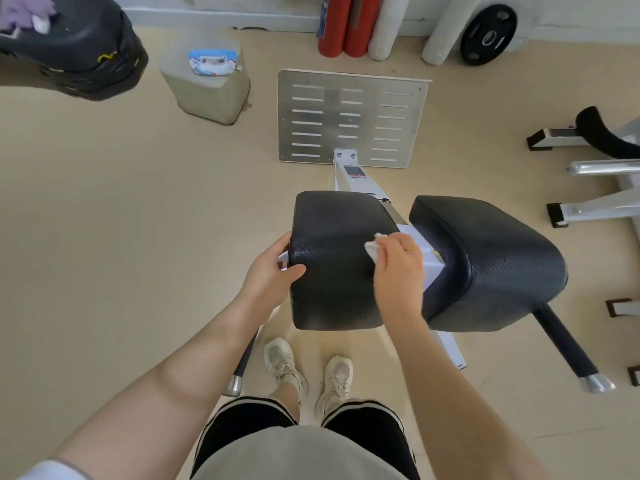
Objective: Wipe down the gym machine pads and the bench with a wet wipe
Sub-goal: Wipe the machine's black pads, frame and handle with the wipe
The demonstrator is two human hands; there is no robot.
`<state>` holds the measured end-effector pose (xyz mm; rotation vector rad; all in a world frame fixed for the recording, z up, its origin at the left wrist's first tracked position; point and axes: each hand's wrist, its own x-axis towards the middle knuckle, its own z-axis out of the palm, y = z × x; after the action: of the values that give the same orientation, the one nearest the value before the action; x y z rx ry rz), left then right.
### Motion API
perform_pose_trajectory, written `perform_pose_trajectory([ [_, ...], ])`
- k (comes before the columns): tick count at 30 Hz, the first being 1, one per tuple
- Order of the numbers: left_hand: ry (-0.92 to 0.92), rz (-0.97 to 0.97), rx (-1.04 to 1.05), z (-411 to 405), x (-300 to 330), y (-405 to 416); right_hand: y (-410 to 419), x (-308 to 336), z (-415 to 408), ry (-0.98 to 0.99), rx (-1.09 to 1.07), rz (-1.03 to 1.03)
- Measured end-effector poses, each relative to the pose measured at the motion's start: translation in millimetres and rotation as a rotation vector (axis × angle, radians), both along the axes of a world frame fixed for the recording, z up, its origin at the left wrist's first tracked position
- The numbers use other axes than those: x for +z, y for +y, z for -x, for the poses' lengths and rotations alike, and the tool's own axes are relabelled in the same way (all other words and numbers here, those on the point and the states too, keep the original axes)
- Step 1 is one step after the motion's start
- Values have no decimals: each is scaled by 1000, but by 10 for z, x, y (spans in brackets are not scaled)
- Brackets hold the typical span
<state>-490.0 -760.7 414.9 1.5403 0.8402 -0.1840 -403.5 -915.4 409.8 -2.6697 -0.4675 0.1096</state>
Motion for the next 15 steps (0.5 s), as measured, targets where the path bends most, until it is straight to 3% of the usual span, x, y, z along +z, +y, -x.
perform_pose_trajectory([
  [5, -5, -37, 159, 31, -78, -124, 358, -87, 362, 77, 327, -55],
  [7, -13, -60, 220, 41, -107, -179, 331, -77, 356, 7, 398, -94],
  [10, -41, -102, 292, 52, -150, -297, 39, -160, 175, -98, 295, -157],
  [15, -59, -7, 427, 134, -191, -359, -433, -207, -11, -63, 77, -150],
])
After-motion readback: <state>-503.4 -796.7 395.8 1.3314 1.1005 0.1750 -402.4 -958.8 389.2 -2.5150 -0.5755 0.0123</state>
